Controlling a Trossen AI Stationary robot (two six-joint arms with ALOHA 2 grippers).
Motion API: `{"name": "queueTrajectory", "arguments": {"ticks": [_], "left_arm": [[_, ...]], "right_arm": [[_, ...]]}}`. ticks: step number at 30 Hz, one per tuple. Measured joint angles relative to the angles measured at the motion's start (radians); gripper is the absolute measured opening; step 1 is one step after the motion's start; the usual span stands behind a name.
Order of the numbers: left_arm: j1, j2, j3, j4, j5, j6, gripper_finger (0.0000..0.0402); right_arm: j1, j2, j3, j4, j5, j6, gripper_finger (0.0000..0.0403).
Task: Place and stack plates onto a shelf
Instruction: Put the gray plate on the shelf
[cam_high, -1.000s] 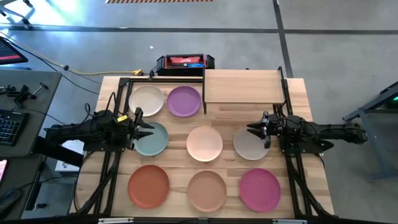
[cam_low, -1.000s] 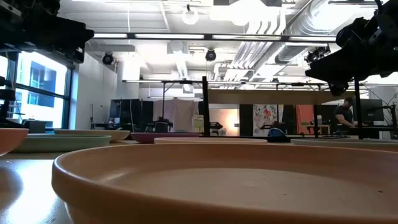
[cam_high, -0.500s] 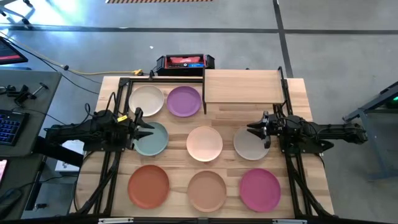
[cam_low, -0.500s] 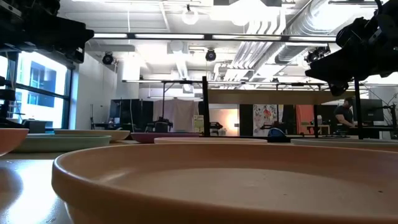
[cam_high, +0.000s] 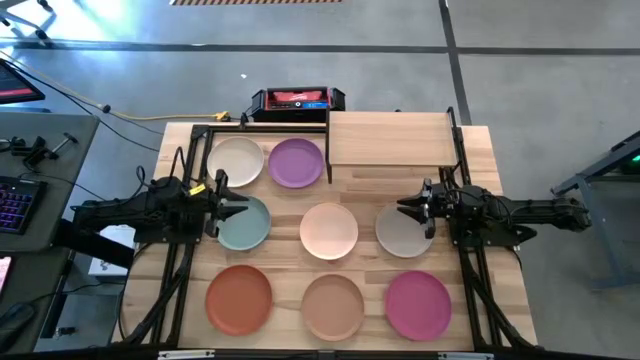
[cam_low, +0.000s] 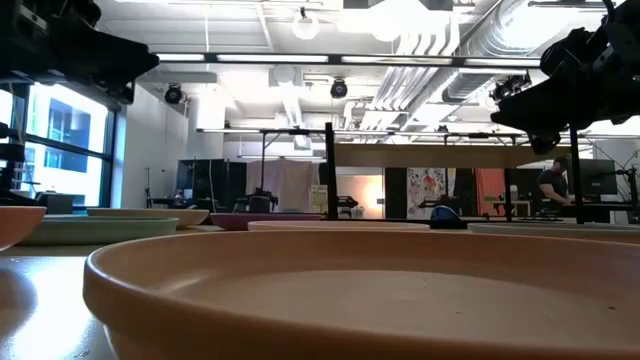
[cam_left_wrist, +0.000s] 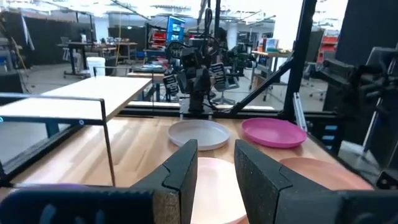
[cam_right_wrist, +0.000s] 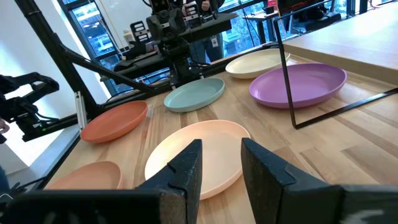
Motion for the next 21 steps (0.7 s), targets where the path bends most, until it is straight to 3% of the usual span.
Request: {"name": "queueTrajectory", "arguments": {"ticks": [12,21], "left_arm": [[0.000,0.000,0.000,0.069,-0.041,-0.195,0.0097],[0.000,0.000,0.000,0.278,-0.259,-0.383,0.0097]], "right_arm": [[0.000,0.000,0.000,0.000,0.000,0.000,0.0094],[0.000,0.000,0.000,0.000,0.000,0.000,0.0094]]}}
